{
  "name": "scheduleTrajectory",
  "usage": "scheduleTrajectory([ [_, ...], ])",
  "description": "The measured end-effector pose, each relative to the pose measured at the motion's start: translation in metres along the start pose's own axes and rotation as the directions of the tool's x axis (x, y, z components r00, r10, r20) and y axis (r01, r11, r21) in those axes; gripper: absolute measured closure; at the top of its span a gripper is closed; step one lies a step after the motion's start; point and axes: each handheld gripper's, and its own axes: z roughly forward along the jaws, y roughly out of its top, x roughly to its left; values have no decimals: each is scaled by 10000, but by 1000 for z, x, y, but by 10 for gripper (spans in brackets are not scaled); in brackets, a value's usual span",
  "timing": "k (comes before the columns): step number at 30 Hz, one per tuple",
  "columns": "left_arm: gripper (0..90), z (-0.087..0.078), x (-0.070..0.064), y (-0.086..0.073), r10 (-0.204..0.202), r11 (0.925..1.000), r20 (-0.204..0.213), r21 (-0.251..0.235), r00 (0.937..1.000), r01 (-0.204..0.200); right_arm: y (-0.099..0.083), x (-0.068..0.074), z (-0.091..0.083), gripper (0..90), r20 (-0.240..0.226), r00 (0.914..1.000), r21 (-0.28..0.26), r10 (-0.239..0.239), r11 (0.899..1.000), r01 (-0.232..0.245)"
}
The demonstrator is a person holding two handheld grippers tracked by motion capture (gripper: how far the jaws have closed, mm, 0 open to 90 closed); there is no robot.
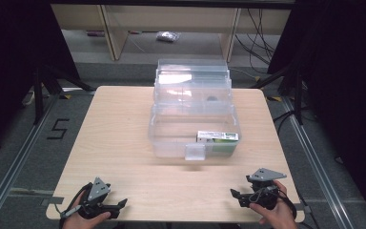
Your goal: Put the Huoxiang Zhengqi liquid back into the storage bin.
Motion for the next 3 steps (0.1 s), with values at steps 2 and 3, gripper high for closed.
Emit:
scheduleTrajectory([
  [2,179,-1,2,1,225,9997,25,79,9997,-225,0,-3,1,198,-22,9993,-71,-380,9993,379],
  [3,180,-1,2,1,225,9997,25,79,9997,-225,0,-4,2,198,-217,9989,-59,-420,9991,419],
])
